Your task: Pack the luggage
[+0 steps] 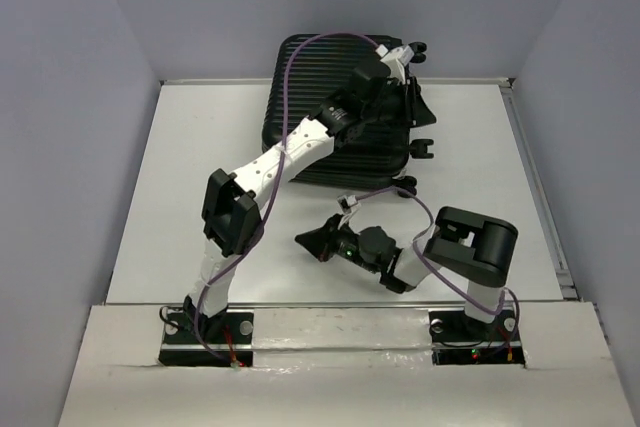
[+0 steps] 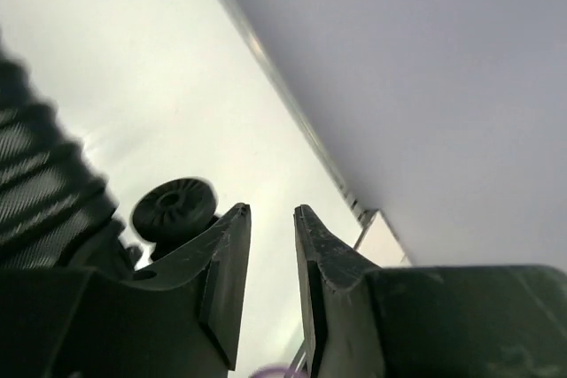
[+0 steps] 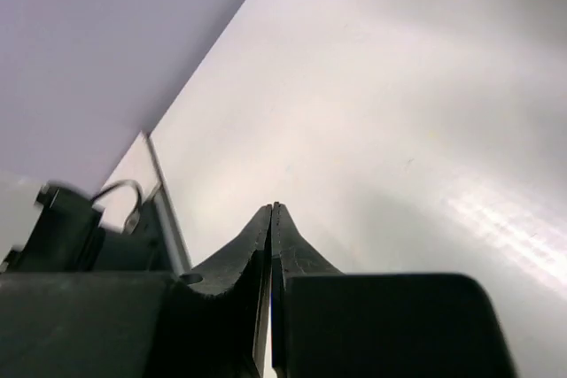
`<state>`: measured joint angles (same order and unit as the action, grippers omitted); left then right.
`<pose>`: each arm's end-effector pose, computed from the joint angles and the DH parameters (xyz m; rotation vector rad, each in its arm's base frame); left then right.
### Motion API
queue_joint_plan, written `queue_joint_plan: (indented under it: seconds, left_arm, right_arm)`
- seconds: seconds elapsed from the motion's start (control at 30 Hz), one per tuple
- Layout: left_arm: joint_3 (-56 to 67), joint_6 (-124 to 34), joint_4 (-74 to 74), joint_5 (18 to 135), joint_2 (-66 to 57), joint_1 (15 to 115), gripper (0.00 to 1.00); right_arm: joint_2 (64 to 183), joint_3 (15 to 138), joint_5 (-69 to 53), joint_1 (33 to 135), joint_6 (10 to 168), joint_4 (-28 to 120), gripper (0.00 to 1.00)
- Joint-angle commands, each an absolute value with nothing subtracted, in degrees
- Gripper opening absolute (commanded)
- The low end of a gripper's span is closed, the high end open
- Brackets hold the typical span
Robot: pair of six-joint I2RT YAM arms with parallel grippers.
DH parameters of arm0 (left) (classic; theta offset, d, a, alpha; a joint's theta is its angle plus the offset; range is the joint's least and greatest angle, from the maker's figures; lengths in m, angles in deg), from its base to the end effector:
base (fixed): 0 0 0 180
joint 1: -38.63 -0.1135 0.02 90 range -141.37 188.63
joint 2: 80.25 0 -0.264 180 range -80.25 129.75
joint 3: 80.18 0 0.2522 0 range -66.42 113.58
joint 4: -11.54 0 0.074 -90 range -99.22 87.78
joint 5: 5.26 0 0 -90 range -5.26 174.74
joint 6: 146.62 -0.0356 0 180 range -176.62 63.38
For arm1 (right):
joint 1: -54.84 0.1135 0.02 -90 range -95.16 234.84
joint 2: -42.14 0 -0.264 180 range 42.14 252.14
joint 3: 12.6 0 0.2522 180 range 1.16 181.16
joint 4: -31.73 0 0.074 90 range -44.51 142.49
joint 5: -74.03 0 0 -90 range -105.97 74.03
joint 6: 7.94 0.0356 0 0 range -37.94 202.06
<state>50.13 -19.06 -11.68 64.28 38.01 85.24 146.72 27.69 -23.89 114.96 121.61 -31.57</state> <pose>0.3323 -0.3697 0.3779 0.4419 1.9201 -1.3346 0.1563 0.2621 0.1399 -0.1930 1.7224 1.2216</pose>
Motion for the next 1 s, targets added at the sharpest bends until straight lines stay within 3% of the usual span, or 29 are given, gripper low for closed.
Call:
queue_joint_plan:
  seconds: [0.0, 0.17, 0.27, 0.3, 0.4, 0.5, 0.57, 0.63, 0.67, 0.77, 0.97]
  left_arm:
    - [56.98, -20.84, -6.71, 63.29, 37.61, 85.65, 0.38]
    - [54.70, -21.11, -6.53, 62.16, 35.69, 84.95, 0.40]
    - [48.21, -25.13, -6.18, 65.82, 28.23, 84.95, 0.49]
    - [45.67, -25.15, -5.92, 67.33, 25.34, 84.77, 0.51]
    - [32.14, -28.49, -4.51, 72.52, 13.47, 83.54, 0.60]
    - [15.36, -27.53, -2.58, 74.19, 1.17, 79.95, 0.64]
    - [4.10, -27.35, -0.47, 75.25, -6.63, 77.93, 0.64]
    - [-3.88, -27.44, -0.55, 77.53, -13.06, 77.39, 0.65]
    - [-6.10, -27.44, -0.64, 78.41, -14.75, 77.13, 0.65]
    - [-12.26, -27.53, -1.61, 79.64, -20.30, 76.77, 0.65]
    - [-20.52, -27.44, -2.14, 82.64, -26.63, 76.07, 0.65]
  right_arm:
    - [144.55, 22.37, -19.47, 118.12, 120.11, -48.62, 0.07]
    - [136.38, 14.78, -26.95, 116.72, 120.20, -40.23, 0.07]
    - [129.97, 17.68, -26.25, 114.35, 119.59, -21.39, 0.07]
    - [127.68, 18.30, -27.12, 114.35, 118.89, -21.31, 0.07]
    - [116.79, 21.11, -31.51, 112.94, 115.29, 2.16, 0.09]
    - [106.33, 21.38, -33.19, 108.91, 112.91, 15.72, 0.17]
    - [98.80, 18.15, -33.82, 103.99, 112.64, 18.41, 0.23]
    - [94.20, 16.11, -31.63, 98.10, 112.56, 20.78, 0.35]
    - [90.69, 14.89, -30.92, 96.43, 112.12, 21.31, 0.46]
    - [89.17, 15.22, -29.86, 90.54, 110.36, 24.21, 0.48]
    - [96.98, 16.81, -26.61, 83.07, 106.85, 19.49, 0.49]
